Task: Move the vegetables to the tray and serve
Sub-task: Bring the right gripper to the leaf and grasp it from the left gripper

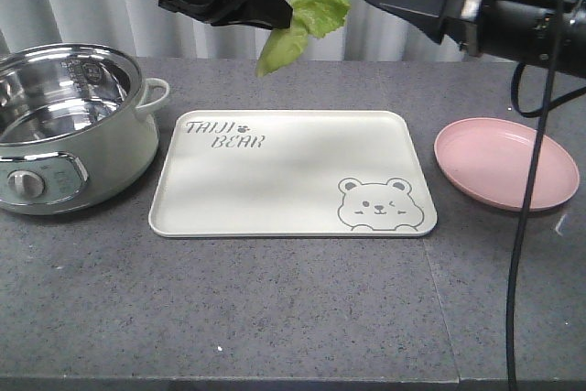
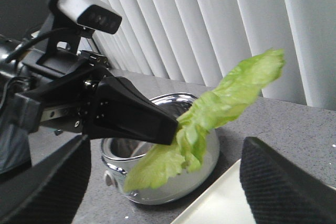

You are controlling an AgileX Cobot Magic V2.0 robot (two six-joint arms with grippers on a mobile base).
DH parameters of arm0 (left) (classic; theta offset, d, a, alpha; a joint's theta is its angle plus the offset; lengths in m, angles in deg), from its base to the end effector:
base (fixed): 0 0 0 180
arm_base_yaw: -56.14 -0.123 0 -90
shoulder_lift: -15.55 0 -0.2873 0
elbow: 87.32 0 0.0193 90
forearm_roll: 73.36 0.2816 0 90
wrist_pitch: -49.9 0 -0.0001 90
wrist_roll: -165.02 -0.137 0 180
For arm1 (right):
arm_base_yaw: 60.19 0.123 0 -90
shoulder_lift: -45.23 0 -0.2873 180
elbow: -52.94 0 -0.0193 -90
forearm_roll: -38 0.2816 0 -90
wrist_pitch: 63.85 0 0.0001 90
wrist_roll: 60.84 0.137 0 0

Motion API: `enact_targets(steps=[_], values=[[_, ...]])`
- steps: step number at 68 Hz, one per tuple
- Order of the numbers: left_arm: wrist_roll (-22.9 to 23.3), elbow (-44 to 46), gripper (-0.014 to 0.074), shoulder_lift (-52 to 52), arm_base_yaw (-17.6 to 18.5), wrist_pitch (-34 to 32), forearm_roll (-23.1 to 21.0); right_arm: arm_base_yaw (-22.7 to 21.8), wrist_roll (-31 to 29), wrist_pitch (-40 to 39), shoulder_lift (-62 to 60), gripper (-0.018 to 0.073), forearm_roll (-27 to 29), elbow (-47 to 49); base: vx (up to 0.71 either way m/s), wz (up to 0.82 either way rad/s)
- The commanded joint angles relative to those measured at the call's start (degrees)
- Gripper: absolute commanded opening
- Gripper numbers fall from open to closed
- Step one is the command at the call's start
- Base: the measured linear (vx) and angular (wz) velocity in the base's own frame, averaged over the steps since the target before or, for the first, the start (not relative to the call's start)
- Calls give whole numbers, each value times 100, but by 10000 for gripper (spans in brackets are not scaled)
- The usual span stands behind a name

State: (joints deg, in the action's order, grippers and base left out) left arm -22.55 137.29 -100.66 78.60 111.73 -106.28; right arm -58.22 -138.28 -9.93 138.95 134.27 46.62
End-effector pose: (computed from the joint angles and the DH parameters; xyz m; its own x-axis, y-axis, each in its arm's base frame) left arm 0.4197 -0.2446 0.4121 -0.6857 0.1279 -0.7165 0.5746 0.6995 -0.4250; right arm 0.3768 0.1231 0.3775 -0.3476 0.2221 -0.9110 -0.7465 0.5223 0.4122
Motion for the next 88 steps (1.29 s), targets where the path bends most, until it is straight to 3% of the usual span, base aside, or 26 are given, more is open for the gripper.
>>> enact_targets(steps=[1,14,72,81,88], values=[[-23,173,-8,260,43,-446,-232,226,-204,-383,-71,561,622,247,0,0],[-18,173,-8,254,49,-438,-110,510,-315,-1118,116,561,622,247,0,0],[-18,173,-8,254,68,-351,-329,560,-9,-595,1028,550,621,1057,0,0],[-18,173,-8,254,68,-351,-329,560,-9,-601,1028,442,621,1057,0,0],[-18,173,-8,254,68,-351,-329,560,-9,-596,1028,270,621,1057,0,0]])
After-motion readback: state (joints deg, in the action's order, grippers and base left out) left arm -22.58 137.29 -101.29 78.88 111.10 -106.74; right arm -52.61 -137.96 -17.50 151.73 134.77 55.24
